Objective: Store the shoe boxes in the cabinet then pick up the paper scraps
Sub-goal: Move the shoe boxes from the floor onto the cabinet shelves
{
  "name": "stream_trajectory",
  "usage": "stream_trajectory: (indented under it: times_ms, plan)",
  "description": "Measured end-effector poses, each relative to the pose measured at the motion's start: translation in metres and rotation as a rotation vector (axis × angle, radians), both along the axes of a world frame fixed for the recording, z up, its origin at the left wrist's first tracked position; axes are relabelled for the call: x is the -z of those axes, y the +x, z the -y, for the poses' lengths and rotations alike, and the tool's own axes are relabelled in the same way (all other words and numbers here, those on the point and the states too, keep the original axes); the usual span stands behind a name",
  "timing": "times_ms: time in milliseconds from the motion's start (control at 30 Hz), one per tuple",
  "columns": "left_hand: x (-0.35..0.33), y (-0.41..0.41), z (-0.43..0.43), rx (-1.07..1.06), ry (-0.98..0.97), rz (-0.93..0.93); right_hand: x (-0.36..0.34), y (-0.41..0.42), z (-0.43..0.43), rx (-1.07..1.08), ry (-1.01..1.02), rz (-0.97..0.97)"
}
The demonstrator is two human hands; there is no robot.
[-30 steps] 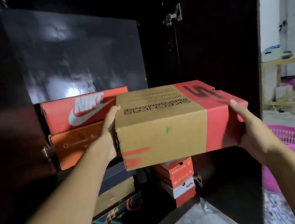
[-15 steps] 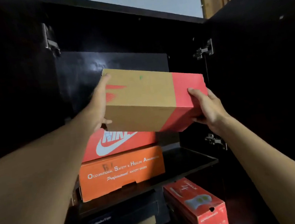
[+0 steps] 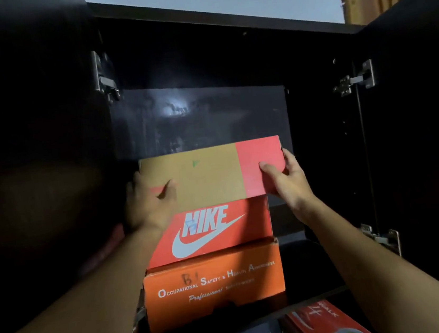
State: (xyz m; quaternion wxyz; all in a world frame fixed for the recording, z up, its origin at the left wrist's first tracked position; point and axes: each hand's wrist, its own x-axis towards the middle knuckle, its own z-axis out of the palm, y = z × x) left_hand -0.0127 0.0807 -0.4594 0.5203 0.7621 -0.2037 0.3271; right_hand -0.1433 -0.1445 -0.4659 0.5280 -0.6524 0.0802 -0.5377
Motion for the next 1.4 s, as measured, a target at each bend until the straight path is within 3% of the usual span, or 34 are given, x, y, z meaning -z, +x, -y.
stream_trajectory:
  times_ms: [167, 267, 333, 400, 500, 767, 933, 1133, 1300, 1400]
  plan:
    - [0.017, 0.001, 0.013, -0.294, 0.385, 0.127, 0.006, 0.046, -0.004, 0.171, -0.071, -0.197]
    - [0.017, 0.005, 0.029, -0.254, 0.566, 0.134, 0.003, 0.06, -0.011, 0.281, -0.141, -0.302]
    - [0.013, 0.008, 0.036, -0.217, 0.614, 0.038, 0.004, 0.067, -0.017, 0.391, -0.241, -0.33]
    - [0.009, 0.012, 0.042, -0.239, 0.657, 0.06, 0.005, 0.073, -0.018, 0.453, -0.346, -0.388]
    - [0.007, 0.015, 0.047, -0.257, 0.727, 0.13, 0.006, 0.083, -0.014, 0.429, -0.417, -0.513]
    - [0.011, 0.025, 0.037, -0.281, 0.905, 0.159, 0.023, 0.077, -0.006, 0.42, -0.538, -0.56]
    - [0.005, 0.017, 0.025, -0.242, 0.955, 0.067, 0.031, 0.065, -0.003, 0.218, -0.363, -0.581]
    - [0.003, 0.004, 0.011, -0.165, 0.992, -0.168, 0.04, 0.038, -0.009, 0.133, -0.412, -0.576]
    - [0.019, -0.023, 0.012, -0.077, 0.745, -0.004, 0.077, -0.014, -0.015, 0.205, -0.36, -0.493]
    - [0.052, -0.053, 0.026, 0.196, 0.644, 0.024, 0.117, -0.068, -0.025, 0.238, -0.296, -0.461]
